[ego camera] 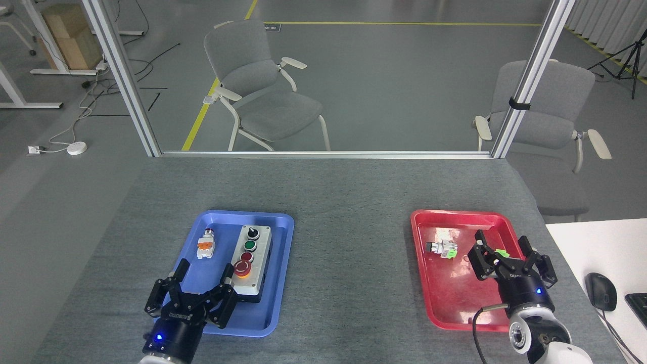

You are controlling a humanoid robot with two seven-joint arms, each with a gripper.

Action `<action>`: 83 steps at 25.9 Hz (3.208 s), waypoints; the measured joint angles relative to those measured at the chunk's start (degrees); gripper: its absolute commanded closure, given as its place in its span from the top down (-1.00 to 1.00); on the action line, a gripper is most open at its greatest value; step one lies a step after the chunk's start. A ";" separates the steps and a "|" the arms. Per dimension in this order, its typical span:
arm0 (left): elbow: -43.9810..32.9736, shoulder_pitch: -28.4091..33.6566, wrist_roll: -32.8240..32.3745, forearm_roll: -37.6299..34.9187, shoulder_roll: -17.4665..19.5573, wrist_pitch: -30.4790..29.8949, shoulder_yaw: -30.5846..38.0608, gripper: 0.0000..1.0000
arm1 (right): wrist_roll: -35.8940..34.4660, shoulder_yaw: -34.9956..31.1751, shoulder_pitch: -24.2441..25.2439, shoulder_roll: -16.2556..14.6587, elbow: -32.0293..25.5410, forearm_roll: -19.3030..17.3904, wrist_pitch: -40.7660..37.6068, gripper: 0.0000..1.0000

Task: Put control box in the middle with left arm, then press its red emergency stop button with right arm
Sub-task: 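Move the left gripper down to the grey control box in the blue tray, then close the left gripper on the near end of the control box, then lift the control box out of the blue tray and lower it between trays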

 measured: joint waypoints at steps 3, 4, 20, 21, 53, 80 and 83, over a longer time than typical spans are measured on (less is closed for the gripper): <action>1.94 0.57 -0.35 -6.19 -0.98 3.70 -4.06 0.97 | 0.03 0.02 -0.03 0.10 0.00 0.00 -0.01 1.00; 3.18 0.56 -0.57 -7.92 -1.50 5.01 -5.06 0.97 | 0.06 0.05 -0.04 0.13 0.00 0.01 -0.05 1.00; 23.75 -9.90 -8.04 -11.09 -5.88 14.73 -6.72 0.97 | 0.09 0.04 0.04 0.25 0.00 0.08 0.11 1.00; 23.95 -10.31 -8.25 -11.08 -5.90 15.04 -6.68 0.97 | 0.09 0.03 0.03 0.23 0.00 0.08 0.12 1.00; 42.23 -25.28 -8.60 -9.18 -8.27 14.12 -6.75 -0.13 | 0.22 -0.09 0.04 0.12 0.14 0.00 0.12 1.00; 20.76 -19.47 -8.53 2.39 -10.74 8.25 -20.50 -1.00 | 0.06 -0.17 0.13 -0.20 0.97 0.00 0.17 1.00; 24.44 -20.65 -8.66 2.26 -12.86 9.38 -23.23 -1.00 | 0.05 -0.14 0.08 -0.22 0.97 0.00 0.17 1.00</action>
